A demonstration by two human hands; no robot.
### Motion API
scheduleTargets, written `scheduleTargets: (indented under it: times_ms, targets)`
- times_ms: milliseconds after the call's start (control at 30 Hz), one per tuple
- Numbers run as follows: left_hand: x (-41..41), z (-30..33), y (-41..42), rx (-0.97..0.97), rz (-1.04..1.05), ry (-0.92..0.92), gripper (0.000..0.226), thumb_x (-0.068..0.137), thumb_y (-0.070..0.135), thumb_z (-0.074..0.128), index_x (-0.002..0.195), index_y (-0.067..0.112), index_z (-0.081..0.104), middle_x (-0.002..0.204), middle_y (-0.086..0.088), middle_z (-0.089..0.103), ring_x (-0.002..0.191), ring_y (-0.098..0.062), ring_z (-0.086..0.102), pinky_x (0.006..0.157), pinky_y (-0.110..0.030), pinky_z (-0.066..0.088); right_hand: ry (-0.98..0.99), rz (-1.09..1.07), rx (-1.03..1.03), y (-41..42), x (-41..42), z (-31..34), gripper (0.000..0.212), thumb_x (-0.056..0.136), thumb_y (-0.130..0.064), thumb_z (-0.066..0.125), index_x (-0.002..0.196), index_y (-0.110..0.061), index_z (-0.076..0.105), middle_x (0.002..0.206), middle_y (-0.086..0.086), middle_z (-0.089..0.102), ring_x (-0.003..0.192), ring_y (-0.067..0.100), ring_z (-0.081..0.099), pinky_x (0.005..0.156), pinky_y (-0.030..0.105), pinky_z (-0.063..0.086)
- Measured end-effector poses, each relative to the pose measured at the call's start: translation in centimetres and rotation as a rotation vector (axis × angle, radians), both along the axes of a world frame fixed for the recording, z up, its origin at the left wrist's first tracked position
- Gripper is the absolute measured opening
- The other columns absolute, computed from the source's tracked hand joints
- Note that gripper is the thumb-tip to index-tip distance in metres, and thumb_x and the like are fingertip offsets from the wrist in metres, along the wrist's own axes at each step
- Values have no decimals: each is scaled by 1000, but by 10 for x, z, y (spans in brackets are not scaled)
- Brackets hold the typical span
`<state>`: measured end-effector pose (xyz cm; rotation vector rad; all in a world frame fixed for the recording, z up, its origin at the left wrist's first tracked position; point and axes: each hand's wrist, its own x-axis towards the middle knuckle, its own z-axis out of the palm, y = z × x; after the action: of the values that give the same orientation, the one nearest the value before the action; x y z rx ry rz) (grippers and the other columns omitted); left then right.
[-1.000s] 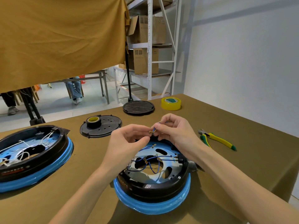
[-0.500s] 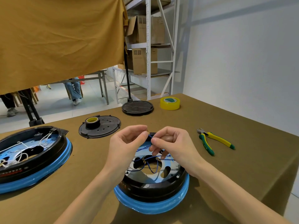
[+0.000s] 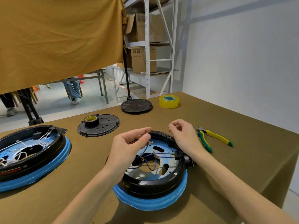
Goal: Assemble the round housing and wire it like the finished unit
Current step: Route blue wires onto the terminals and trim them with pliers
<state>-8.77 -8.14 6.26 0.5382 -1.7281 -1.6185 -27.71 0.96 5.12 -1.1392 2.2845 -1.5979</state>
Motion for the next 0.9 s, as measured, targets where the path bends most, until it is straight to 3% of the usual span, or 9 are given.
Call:
scheduleTargets:
  times_ms: [133, 300, 467, 600, 667, 833, 900]
  targets:
    - [0, -4, 2, -188, 64, -44, 22, 90, 13, 77, 107, 27, 80, 84, 2, 78, 76, -10, 72, 72, -16, 55, 18, 63, 224, -15, -6, -23, 16, 105, -28, 50, 107, -20, 63, 87, -6, 64, 71, 7, 58, 59, 24, 43]
    - [0, -8, 3, -314, 102, -53, 15, 85, 15, 82, 97, 25, 81, 82, 5, 78, 76, -13, 74, 71, -21, 58, 45, 47, 194, -15, -9, -28, 19, 105, -26, 49, 107, -20, 66, 84, -8, 65, 66, 6, 57, 51, 14, 39]
    - [0, -8, 1, -383, 91, -81, 12, 88, 16, 80, 92, 26, 80, 82, 8, 77, 77, -13, 74, 71, -21, 58, 85, 104, 150, -15, -13, -26, 25, 106, -27, 49, 100, -18, 72, 88, -5, 70, 76, 8, 60, 61, 11, 40]
    - [3, 3, -12, -527, 32, -249, 10, 91, 21, 76, 92, 31, 79, 80, 12, 75, 74, -11, 71, 68, -20, 57, 82, 244, 182, -24, -9, -20, 31, 108, -24, 46, 102, -14, 75, 95, 9, 73, 88, 27, 65, 78, 39, 51]
    - [2, 10, -22, -564, -26, -383, 9, 92, 25, 75, 91, 33, 79, 78, 12, 74, 70, -11, 69, 66, -22, 58, 92, 296, 181, -27, -9, -18, 32, 108, -23, 46, 103, -13, 75, 96, 6, 73, 88, 20, 65, 81, 38, 52]
    - [-20, 10, -24, -734, -212, -714, 10, 93, 33, 73, 87, 30, 82, 76, 7, 74, 66, -9, 63, 64, -29, 55, 80, 363, 149, -32, -10, -16, 32, 108, -18, 46, 102, -8, 76, 95, 0, 72, 83, 4, 62, 76, 20, 49]
    - [-31, 10, -24, -720, -242, -729, 11, 93, 32, 73, 86, 28, 82, 71, 10, 71, 58, -4, 57, 53, -20, 47, 72, 375, 131, -32, -10, -16, 30, 108, -16, 48, 103, -6, 75, 97, 5, 74, 86, 8, 64, 79, 24, 49]
